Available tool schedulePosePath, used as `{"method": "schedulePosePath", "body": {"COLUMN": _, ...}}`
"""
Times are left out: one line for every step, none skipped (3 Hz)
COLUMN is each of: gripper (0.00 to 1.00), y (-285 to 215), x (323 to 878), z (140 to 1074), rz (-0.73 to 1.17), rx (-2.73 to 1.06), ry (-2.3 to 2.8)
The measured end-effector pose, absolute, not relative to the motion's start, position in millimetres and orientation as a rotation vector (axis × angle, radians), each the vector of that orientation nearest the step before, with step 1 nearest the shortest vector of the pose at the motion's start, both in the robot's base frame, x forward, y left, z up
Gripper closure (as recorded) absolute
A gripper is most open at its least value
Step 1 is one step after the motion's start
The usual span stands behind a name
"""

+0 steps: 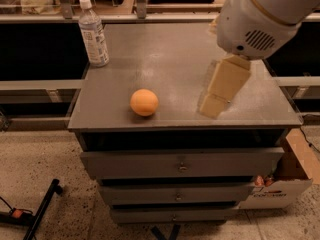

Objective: Move orange near blue plastic bottle

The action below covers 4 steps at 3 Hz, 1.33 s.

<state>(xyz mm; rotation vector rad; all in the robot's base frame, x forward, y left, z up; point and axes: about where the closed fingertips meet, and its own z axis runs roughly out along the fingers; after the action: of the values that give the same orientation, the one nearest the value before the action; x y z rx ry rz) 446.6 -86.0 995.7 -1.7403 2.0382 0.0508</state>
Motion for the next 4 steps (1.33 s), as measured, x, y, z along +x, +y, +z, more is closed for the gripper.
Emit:
{"method": "schedulePosePath", "body": {"gripper": 0.00, "y": -82, "x": 448, "z": 1000, "rz": 0.043, "rx": -1.732, "ry": 2.022}}
{"method": "schedulePosePath", "body": {"gripper": 0.00, "y": -72, "x": 462, "z": 995, "rz": 0.029, "rx": -1.730, "ry": 2.044}}
{"method": "schedulePosePath", "body": {"gripper": 0.00, "y": -59, "x": 492, "z": 975, "rz": 0.046, "rx": -1.709, "ry": 2.101}}
{"method": "schedulePosePath", "body": {"gripper": 0.00, "y": -51, "x": 522, "z": 949, "rz": 0.090, "rx": -1.683, "ry": 2.150}}
